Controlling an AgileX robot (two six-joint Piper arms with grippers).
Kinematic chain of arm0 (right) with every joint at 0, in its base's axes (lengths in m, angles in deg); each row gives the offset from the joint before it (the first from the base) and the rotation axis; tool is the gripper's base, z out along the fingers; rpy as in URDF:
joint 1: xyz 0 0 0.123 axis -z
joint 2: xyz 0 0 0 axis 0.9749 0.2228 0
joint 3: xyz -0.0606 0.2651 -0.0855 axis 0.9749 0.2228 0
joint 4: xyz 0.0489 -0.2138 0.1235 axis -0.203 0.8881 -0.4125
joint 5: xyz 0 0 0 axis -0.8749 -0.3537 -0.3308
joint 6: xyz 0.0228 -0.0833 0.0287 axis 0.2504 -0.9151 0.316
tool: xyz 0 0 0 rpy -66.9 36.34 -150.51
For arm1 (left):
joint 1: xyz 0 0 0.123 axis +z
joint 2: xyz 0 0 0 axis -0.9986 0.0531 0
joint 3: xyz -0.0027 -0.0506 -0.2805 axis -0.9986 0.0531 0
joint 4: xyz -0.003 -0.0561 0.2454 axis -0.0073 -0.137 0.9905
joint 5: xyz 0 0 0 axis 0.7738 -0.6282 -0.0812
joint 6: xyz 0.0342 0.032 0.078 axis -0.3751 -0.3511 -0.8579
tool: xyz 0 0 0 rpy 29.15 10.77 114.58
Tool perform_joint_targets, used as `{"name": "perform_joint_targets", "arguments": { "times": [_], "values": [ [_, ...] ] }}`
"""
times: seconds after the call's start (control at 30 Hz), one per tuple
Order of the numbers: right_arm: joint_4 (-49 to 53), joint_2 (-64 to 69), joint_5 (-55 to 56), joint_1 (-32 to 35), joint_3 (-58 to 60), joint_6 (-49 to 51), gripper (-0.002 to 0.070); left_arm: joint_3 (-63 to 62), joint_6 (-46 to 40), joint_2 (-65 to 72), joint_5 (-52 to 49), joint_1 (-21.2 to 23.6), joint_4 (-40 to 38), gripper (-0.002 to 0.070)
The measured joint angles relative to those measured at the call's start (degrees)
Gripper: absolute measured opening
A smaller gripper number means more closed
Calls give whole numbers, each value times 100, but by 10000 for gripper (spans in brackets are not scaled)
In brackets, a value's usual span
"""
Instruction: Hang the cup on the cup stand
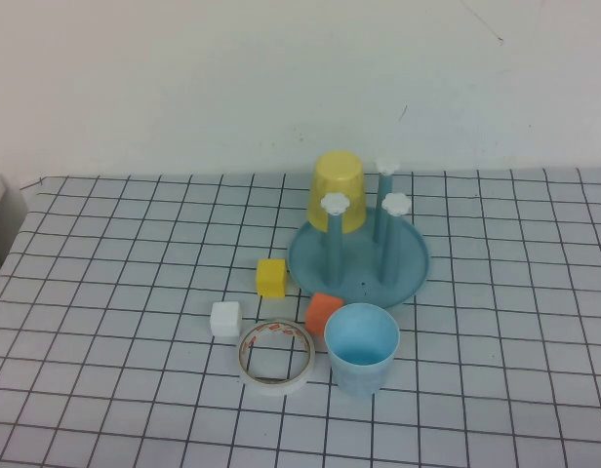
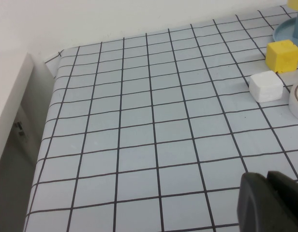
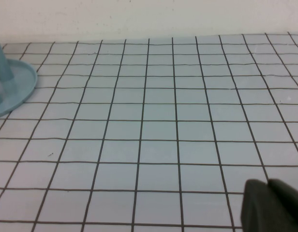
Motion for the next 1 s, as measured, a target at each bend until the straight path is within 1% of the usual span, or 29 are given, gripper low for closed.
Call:
{"name": "perform_joint_targets", "arguments": {
  "times": [0.53, 0.7, 0.83, 0.9, 0.93, 0.97, 1.0],
  "values": [
    [-12, 0, 0, 0, 0, 0, -1, 0, 0, 0, 0, 0, 0, -2],
    [-308, 0, 138, 0, 12, 210, -1, 0, 0, 0, 0, 0, 0, -2],
    [-1412, 0, 182, 0, 21, 484, -1, 0, 0, 0, 0, 0, 0, -2],
    [-2212, 0, 182, 0, 21, 527, -1, 0, 0, 0, 0, 0, -35, -2],
    [-2601, 0, 182, 0, 21, 589, -1, 0, 63, 0, 13, 0, -119, -2],
    [-3215, 0, 182, 0, 21, 641, -1, 0, 182, 0, 53, 0, -338, -2],
    [-3599, 0, 168, 0, 21, 669, -1, 0, 340, 0, 149, 0, -678, -2]
  ]
}}
